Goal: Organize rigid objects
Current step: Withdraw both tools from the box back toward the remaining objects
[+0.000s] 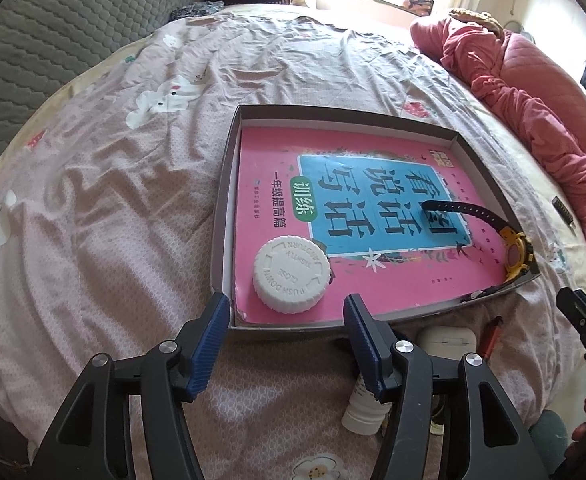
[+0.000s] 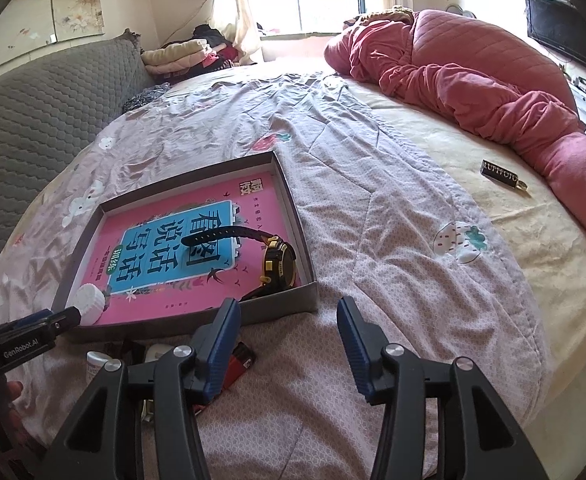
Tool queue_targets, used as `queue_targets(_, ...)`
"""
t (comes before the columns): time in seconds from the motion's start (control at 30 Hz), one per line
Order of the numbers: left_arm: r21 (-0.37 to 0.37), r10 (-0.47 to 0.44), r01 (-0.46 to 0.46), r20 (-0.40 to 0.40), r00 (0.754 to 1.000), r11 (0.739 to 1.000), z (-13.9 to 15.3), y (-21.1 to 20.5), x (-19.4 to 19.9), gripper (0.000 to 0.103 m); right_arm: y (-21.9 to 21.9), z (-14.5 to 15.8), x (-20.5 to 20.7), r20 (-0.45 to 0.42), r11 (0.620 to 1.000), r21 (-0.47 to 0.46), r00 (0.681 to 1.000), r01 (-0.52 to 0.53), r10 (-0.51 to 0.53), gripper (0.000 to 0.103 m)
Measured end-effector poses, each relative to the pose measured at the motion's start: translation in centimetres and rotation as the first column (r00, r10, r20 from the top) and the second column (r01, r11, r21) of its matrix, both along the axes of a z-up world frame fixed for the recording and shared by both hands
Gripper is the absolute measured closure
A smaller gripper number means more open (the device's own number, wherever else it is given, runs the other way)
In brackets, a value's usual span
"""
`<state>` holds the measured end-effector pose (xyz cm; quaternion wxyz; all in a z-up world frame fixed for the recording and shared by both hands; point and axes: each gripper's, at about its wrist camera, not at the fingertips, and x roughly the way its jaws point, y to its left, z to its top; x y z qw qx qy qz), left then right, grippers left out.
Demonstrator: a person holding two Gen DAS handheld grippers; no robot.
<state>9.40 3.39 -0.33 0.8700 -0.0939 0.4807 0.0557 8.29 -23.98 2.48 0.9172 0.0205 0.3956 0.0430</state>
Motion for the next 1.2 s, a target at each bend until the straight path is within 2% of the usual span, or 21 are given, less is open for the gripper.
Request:
queue_targets(0.2,-0.051,0.027,-0.026,0.011,1.0,0.998,0.7,0.9,-0.9,0.039,-0.2,0.0,-0.2,-0.004,1.0,0.006,1.0,0.004,-0.004,0.053)
queue_targets(0.4,-0.064,0.044,-0.043,0.025,0.999,0.997,1.5,1.8,-1.9,0.039,-0.1,-0.2,-0.5,-0.008,1.0,0.009,1.0,0.0,0.0,0.053)
queue_targets(1.2,-0.067,-0.031,0.032,0.016,0.999,0.997,1.8,0.2,-4.9,0.039,1.2,-0.7,-1.7,-0.02,0.999,0.008,0.999,-0.047,0.047,0.052)
